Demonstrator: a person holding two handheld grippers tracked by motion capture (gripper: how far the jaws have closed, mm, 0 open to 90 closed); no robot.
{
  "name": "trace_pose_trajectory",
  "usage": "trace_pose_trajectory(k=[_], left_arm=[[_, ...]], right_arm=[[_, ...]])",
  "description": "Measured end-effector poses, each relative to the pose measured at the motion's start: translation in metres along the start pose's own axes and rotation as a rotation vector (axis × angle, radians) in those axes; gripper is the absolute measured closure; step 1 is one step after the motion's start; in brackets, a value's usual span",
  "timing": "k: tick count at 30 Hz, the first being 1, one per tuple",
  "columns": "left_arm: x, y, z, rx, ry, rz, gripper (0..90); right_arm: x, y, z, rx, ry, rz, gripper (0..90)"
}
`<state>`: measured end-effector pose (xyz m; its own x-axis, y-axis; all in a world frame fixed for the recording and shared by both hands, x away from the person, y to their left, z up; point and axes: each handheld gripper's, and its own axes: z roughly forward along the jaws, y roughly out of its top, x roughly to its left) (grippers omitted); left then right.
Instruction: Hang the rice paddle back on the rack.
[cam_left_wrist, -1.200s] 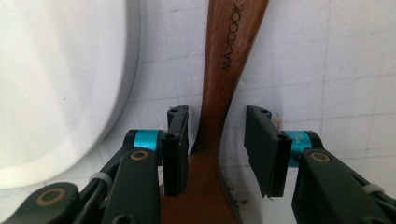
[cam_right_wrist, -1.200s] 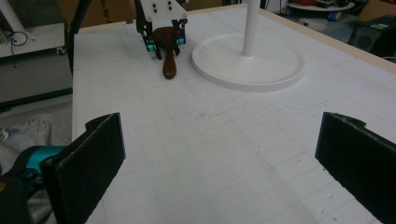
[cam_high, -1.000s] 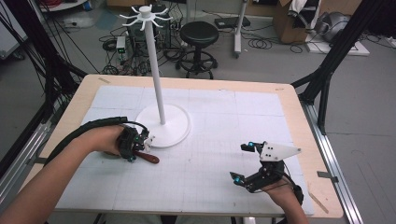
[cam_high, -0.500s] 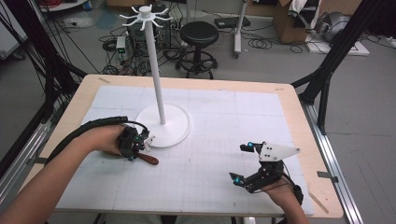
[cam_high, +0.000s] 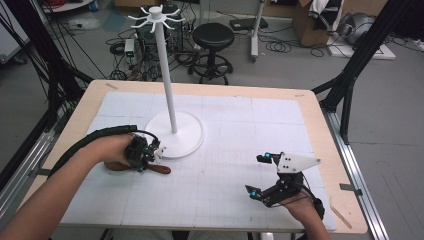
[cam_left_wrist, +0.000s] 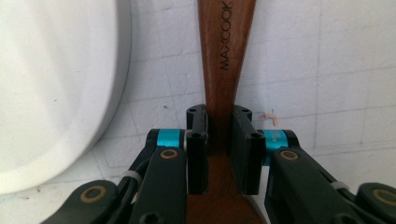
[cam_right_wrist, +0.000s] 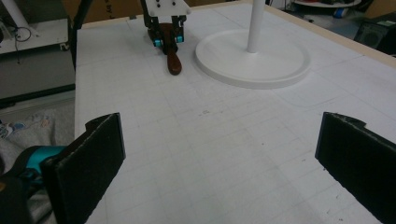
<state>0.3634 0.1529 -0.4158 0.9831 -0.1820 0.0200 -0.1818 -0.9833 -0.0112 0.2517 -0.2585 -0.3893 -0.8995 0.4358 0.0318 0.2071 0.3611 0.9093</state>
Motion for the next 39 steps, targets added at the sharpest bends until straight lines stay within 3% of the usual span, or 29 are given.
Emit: trace_pose_trajectory(k=[23, 39], left_arm=[[-0.003, 0.002, -0.001, 0.004, 0.007, -0.001, 78.3], [-0.011, 0.004, -0.013, -0.053, 0.009, 0.02, 78.3]], right_arm=[[0.0, -0.001, 0.0, 0.002, 0.0, -0.003, 0.3], [0.001, -0.001, 0.0, 0.008, 0.002, -0.002, 0.3]])
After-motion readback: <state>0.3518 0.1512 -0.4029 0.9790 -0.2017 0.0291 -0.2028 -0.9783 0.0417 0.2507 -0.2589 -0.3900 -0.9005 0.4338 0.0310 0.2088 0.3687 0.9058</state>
